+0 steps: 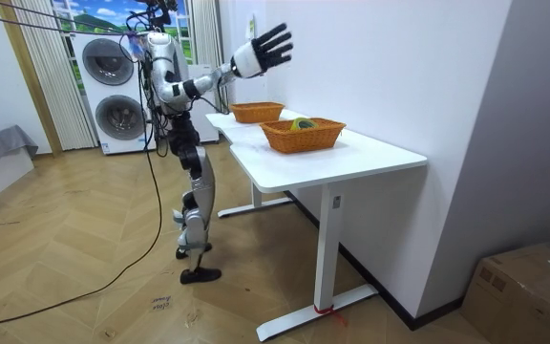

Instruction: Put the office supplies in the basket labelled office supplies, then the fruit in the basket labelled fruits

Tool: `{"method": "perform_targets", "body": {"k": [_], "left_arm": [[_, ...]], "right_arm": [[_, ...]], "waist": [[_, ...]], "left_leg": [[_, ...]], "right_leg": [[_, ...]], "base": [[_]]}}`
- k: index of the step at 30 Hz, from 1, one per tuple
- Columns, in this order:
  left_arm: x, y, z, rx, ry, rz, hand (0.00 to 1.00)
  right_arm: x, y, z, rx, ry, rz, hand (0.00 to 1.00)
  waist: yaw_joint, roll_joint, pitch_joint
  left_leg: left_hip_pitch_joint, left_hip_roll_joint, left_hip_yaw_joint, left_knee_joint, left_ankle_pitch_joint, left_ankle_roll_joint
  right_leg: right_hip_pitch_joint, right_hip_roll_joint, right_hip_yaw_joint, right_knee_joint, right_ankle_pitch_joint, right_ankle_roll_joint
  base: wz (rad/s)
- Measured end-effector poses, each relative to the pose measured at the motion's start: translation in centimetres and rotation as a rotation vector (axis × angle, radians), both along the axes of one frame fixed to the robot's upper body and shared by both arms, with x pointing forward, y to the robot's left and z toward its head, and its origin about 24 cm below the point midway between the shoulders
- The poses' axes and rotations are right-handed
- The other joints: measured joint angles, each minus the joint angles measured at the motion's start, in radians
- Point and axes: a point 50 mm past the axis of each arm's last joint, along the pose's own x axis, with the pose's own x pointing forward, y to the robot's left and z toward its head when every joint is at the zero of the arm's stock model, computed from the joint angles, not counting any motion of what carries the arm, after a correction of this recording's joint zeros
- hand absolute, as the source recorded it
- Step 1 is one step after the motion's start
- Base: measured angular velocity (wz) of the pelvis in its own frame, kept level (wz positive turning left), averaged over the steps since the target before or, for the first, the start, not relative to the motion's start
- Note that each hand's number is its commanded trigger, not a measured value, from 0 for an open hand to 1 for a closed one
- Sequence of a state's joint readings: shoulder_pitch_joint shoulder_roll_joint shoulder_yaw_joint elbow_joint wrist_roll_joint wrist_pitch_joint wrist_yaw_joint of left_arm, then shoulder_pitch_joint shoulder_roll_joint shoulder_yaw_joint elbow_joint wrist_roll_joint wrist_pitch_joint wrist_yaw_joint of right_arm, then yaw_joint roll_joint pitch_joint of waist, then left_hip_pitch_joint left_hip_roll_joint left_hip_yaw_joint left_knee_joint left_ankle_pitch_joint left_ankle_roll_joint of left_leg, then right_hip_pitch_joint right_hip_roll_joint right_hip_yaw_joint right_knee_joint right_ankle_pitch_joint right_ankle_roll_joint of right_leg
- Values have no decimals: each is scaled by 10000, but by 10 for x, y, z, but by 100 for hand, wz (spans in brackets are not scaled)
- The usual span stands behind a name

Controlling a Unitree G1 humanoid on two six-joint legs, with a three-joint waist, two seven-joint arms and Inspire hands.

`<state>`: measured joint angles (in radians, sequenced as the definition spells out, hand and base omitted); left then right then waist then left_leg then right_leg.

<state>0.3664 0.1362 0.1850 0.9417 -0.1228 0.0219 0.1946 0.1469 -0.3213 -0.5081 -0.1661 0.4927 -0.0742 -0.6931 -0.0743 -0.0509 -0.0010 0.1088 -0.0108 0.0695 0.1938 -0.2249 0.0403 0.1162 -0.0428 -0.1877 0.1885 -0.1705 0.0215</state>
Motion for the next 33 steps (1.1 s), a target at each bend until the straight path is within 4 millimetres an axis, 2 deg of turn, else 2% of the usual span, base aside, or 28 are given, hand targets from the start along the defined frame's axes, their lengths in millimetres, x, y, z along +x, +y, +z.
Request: {"method": "perform_targets", "body": {"k": [4, 6, 7, 10, 12, 13, 18, 23, 25, 28, 31, 33], "left_arm": [[-1, 6, 2, 370, -74, 328, 0], [1, 4, 2, 451, -157, 351, 0], [2, 4, 2, 442, -177, 355, 0], [3, 4, 2, 371, -348, 654, 0], [5, 3, 2, 337, -432, 672, 0], [5, 3, 2, 327, -442, 667, 0], [4, 1, 2, 241, -423, 711, 0], [1, -5, -1, 72, -294, 751, 0], [0, -7, -2, -8, -230, 763, 0], [-7, -10, -4, -212, 42, 798, 0], [-16, -12, -6, -332, 410, 837, 0], [-14, -14, -7, -369, 397, 716, 0]], "right_arm": [[-26, -12, -29, 1673, 272, -1513, 0], [-43, -17, -55, 2631, 950, -2367, 0], [-47, -17, -61, 2877, 1078, -2526, 0], [-63, -20, -93, 4694, 1440, -3317, 0], [-82, -22, -126, 6274, 2015, -4260, 0], [-87, -21, -134, 6606, 2184, -4490, 0], [-132, 5, -193, 8915, 3776, -5960, 0], [-168, 34, -230, 9979, 5730, -6584, 0], [-174, 44, -241, 10200, 6571, -6193, 0], [-182, 63, -256, 10374, 7922, -4541, 0], [-185, 81, -268, 10015, 9974, -1886, 0], [-182, 92, -275, 9456, 11584, 396, 0]], "waist": [[-130, 52, 0], [-199, 35, -8], [-207, 36, -8], [-291, 44, -36], [-294, 78, -54], [-292, 83, -60], [-215, 196, -71], [-42, 327, -32], [-29, 335, -27], [8, 339, -26], [97, 331, -29], [315, 353, -19]], "left_leg": [[66, 17, 97, -86, 0, -2], [50, 20, 106, -122, 0, -2], [34, 21, 111, -123, -1, -1], [-97, 0, 119, -91, -4, 6], [-92, -10, 116, -90, -8, 15], [-93, -11, 104, -88, -9, 16], [-9, -2, 103, -159, -11, 7], [122, -20, 125, -242, -11, 5], [118, -24, 125, -255, -13, 3], [117, -16, 135, -277, -25, -12], [246, -4, 127, -269, -36, -32], [211, -4, 125, -270, -40, -37]], "right_leg": [[-5, 25, 84, -11, 0, 0], [-98, 36, 197, -5, -1, 0], [-152, 36, 219, -3, -1, 0], [-209, 25, 244, -24, -3, 2], [-198, 18, 239, -27, -4, 3], [-195, 16, 228, -25, -5, 6], [-159, 29, 252, -24, -60, -10], [-142, 32, 355, -23, -144, 2], [-156, 39, 431, -23, -155, 2], [-172, 54, 454, -23, -191, -1], [-78, 72, 418, -25, -203, -20], [-110, 74, 416, -32, -204, -22]], "base": [[-8], [-8], [-9], [-1], [0], [0], [0], [-3], [0], [0], [0], [0]]}}
